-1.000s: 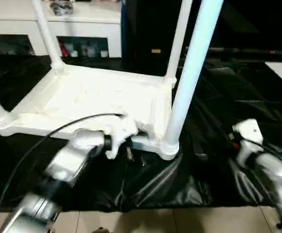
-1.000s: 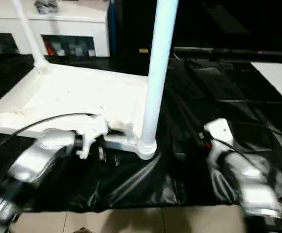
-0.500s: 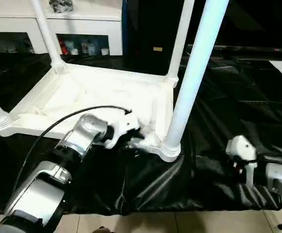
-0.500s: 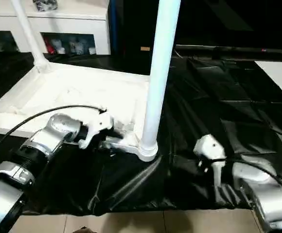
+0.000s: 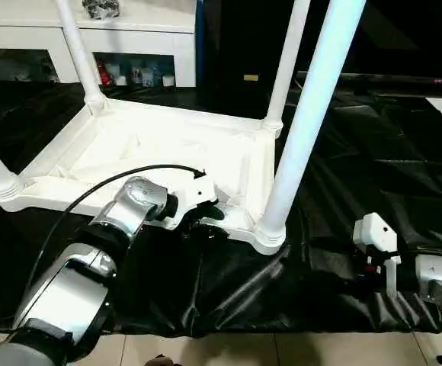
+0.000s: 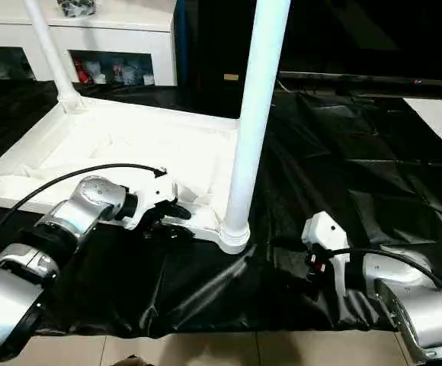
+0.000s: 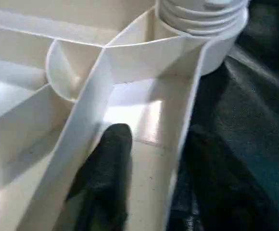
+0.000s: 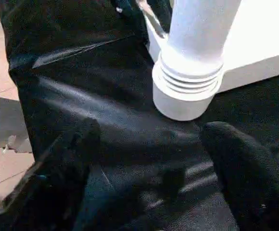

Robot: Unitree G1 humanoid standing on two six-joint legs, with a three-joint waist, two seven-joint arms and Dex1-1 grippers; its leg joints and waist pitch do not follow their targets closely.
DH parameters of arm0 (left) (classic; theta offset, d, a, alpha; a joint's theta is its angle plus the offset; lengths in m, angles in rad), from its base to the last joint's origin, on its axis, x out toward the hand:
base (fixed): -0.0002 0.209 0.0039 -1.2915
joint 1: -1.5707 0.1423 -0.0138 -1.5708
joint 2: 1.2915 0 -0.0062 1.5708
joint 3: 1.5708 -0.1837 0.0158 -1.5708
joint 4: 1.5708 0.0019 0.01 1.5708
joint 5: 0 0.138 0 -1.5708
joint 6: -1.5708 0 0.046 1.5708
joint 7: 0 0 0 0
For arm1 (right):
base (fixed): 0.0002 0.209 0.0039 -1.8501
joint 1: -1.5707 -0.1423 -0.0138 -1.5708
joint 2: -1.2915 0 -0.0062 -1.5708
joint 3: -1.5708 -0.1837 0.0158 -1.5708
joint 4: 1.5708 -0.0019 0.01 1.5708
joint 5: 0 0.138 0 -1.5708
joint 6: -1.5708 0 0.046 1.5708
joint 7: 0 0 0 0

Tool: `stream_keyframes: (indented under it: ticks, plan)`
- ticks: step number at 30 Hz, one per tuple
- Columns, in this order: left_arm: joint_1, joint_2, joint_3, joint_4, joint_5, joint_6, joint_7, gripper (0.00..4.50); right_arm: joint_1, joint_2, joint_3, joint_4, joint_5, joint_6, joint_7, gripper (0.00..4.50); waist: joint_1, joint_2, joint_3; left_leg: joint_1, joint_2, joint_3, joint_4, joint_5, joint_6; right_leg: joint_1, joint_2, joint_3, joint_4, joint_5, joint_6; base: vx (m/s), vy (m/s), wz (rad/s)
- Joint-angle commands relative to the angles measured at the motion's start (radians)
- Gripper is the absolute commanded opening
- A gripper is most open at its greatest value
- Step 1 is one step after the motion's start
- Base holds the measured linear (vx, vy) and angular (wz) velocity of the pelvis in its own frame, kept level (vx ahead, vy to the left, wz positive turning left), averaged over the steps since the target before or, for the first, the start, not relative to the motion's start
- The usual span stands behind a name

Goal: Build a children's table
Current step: Rotate table base

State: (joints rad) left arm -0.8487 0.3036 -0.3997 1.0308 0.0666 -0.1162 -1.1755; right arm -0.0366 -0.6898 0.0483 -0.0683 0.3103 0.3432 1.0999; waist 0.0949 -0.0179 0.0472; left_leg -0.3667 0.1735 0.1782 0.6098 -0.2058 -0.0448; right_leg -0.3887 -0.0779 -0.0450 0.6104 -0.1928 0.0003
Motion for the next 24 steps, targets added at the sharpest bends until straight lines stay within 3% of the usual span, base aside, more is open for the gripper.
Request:
stream_keyframes:
  ticks: [1,5,6,10,11,13,15,17,22,24]
  plan:
    - [-0.032,-0.004,-0.005,0.03,0.022,-0.018,0.008,1.81,-0.012,-0.014,0.0,-0.002,0.007,0.005,0.011,4.18,0.005,-0.009,-0.055,0.011,0.06,-0.021,-0.079,-0.159,0.07,0.047,-0.081,0.041,-0.072,-0.14,-0.26,0.0,0.0,0.0]
    - [-0.046,-0.014,0.006,0.06,0.029,-0.029,-0.005,1.5,-0.016,-0.013,0.003,0.001,0.005,0.007,0.011,4.44,0.006,-0.015,-0.052,0.014,0.062,-0.021,-0.082,-0.189,0.056,0.045,-0.083,0.042,-0.078,-0.207,-0.245,0.0,0.0,0.0]
    - [-0.048,-0.018,0.013,0.059,0.025,-0.019,-0.007,1.21,-0.017,-0.012,0.004,0.001,0.006,0.008,0.011,4.5,0.006,-0.02,-0.051,0.013,0.062,-0.021,-0.082,-0.192,0.054,0.044,-0.084,0.042,-0.079,-0.228,-0.239,0.0,0.0,0.0]
    - [-0.037,-0.017,0.011,0.039,0.025,0.005,-0.023,1.11,-0.02,-0.011,0.01,0.007,0.004,0.005,0.012,4.5,0.01,-0.02,-0.051,0.013,0.063,-0.022,-0.083,-0.186,0.055,0.042,-0.086,0.042,-0.08,-0.247,-0.23,0.0,0.0,0.0]
    - [-0.023,-0.022,0.016,0.019,0.018,0.031,-0.021,0.9,-0.026,-0.009,0.011,0.016,0.002,0.002,0.013,4.5,0.009,-0.029,-0.051,0.012,0.064,-0.021,-0.083,-0.184,0.057,0.042,-0.086,0.042,-0.079,-0.246,-0.23,0.0,0.0,0.0]
    - [-0.007,-0.028,0.022,-0.01,0.007,0.067,-0.023,0.8,-0.032,-0.008,0.011,0.025,0.001,0.0,0.014,4.5,0.011,-0.026,-0.05,0.013,0.066,-0.022,-0.083,-0.171,0.059,0.04,-0.089,0.041,-0.077,-0.237,-0.24,0.0,0.0,0.0]
    - [0.028,-0.038,0.036,-0.083,-0.027,0.155,-0.057,0.69,-0.047,-0.001,0.006,0.051,-0.009,-0.009,0.0,4.5,0.011,-0.029,-0.05,0.013,0.066,-0.022,-0.084,-0.17,0.059,0.038,-0.088,0.041,-0.076,-0.237,-0.245,0.0,0.0,0.0]
    - [0.077,-0.037,0.04,-0.187,-0.054,0.24,-0.075,0.51,-0.061,0.0,0.007,0.07,-0.02,-0.02,-0.005,4.5,0.008,-0.033,-0.052,0.009,0.069,-0.022,-0.084,-0.14,0.06,0.044,-0.089,0.04,-0.064,-0.171,-0.265,0.0,0.0,0.0]
    - [0.183,-0.006,0.043,-0.355,-0.049,0.349,-0.02,0.23,-0.088,0.017,0.005,0.099,-0.023,-0.033,-0.019,4.5,0.004,-0.039,-0.056,0.005,0.068,-0.019,-0.077,-0.089,0.096,0.047,-0.088,0.04,-0.052,-0.06,-0.29,0.0,0.0,0.0]
    - [0.223,0.016,0.038,-0.407,-0.031,0.373,-0.007,0.18,-0.094,0.022,0.011,0.105,-0.025,-0.037,-0.019,4.5,-0.001,-0.039,-0.053,0.007,0.065,-0.016,-0.077,-0.101,0.102,0.045,-0.085,0.04,-0.06,-0.092,-0.282,0.0,0.0,0.0]
